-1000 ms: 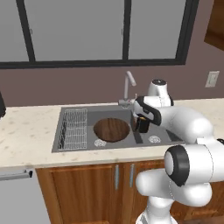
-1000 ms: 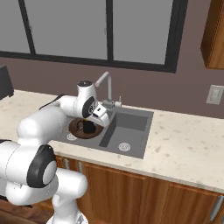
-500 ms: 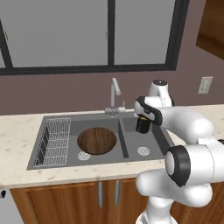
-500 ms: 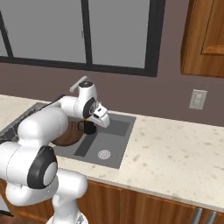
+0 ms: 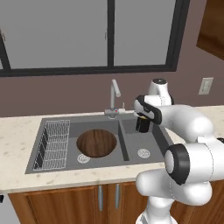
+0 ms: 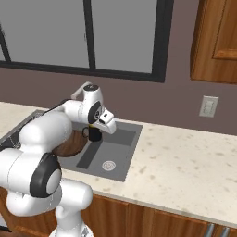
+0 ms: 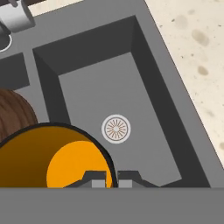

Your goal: Place the bowl in the left basin and the mug in the right basin of the sink.

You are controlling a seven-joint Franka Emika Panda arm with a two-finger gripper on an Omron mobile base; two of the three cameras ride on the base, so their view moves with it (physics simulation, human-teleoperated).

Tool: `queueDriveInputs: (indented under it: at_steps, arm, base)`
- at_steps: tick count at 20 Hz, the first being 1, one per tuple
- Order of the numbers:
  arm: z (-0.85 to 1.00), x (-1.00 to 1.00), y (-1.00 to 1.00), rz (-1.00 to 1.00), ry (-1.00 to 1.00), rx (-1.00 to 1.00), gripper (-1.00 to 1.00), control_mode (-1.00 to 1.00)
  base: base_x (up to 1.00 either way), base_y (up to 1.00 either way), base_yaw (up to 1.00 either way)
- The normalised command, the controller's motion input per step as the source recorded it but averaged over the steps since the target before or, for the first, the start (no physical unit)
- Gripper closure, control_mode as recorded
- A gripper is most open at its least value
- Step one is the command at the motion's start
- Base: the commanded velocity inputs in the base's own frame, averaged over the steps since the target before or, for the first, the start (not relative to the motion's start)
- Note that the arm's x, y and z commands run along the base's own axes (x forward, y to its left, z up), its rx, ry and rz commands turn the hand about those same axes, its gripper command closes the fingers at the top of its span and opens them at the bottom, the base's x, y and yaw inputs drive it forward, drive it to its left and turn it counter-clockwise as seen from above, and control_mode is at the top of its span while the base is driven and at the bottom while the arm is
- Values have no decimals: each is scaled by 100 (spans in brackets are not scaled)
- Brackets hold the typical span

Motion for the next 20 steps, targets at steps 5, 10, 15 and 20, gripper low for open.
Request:
queueDriveInputs:
  at_steps: [5,10,15,20]
  arm:
    - [-3,7,-11,0,0,0,100,-100]
    - [-9,47,-34,6,0,3,100,-100]
    - [-42,38,-11,8,0,-7,100,-100]
    - [-48,20,3,5,-1,-17,100,-100]
  base:
    - [6,-2,0]
    - [0,0,0]
    - [0,0,0]
    - [0,0,0]
